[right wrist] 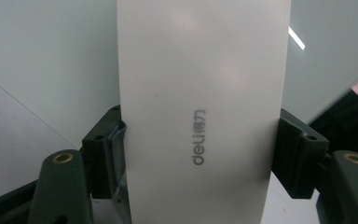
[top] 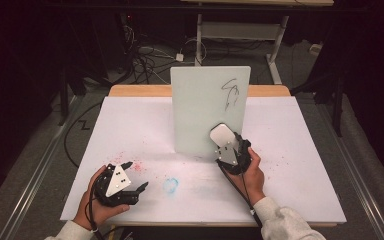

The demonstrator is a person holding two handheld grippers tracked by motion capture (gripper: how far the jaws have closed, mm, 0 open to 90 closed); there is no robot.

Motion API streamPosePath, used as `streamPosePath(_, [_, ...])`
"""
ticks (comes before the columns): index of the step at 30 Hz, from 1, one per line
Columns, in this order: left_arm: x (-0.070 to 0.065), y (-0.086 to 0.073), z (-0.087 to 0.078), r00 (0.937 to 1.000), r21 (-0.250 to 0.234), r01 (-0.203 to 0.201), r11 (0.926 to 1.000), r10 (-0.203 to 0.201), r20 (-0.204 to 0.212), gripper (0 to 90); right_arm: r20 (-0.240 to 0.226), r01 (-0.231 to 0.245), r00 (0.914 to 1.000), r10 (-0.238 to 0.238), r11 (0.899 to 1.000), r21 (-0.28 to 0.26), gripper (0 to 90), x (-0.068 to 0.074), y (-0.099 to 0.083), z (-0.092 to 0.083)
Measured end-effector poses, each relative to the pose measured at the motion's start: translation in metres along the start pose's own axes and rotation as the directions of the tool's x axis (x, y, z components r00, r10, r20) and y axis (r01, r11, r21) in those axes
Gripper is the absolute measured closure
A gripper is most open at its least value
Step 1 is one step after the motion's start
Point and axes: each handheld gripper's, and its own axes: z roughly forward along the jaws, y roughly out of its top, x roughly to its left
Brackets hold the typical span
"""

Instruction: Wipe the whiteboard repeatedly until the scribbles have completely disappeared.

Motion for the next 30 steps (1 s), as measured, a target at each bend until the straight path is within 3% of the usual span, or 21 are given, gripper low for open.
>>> streamPosePath(4, [0.000,0.000,0.000,1.0000,-0.002,-0.001,1.0000,0.001,0.001,20.5,0.013,-0.090,0.9959,0.090,0.996,-0.005,31.1,-0.010,-0.002,0.000])
streamPosePath(8, [0.000,0.000,0.000,1.0000,-0.002,-0.002,1.0000,0.002,0.002,20.5,0.007,-0.127,0.9919,0.127,0.992,-0.017,31.1,-0.014,-0.003,0.000])
streamPosePath(11, [0.000,0.000,0.000,1.0000,-0.003,-0.003,1.0000,0.003,0.001,20.6,0.015,-0.117,0.9929,0.118,0.993,-0.020,31.1,-0.012,-0.003,0.000])
streamPosePath(14, [0.000,0.000,0.000,1.0000,-0.002,-0.004,1.0000,0.004,0.003,20.6,0.007,-0.059,0.9982,0.060,0.998,-0.023,31.1,-0.007,-0.002,0.001])
streamPosePath(17, [-0.001,0.001,0.001,1.0000,-0.003,-0.006,1.0000,0.006,0.006,20.6,-0.006,-0.035,0.9994,0.035,0.999,-0.039,31.1,0.004,0.000,0.002])
streamPosePath(21, [-0.001,0.001,0.001,0.9999,-0.002,-0.007,1.0000,0.007,0.008,20.8,-0.066,-0.049,0.9968,0.045,0.997,-0.067,31.1,0.018,0.008,0.003])
streamPosePath(25, [-0.001,0.001,0.001,0.9999,-0.002,-0.008,1.0000,0.008,0.008,20.8,-0.050,-0.032,0.9984,0.028,0.996,-0.083,31.1,0.032,0.017,0.004])
streamPosePath(30, [-0.001,0.001,0.001,1.0000,-0.001,-0.008,1.0000,0.008,0.006,20.8,-0.050,-0.025,0.9986,0.021,0.996,-0.084,31.1,0.032,0.017,0.004])
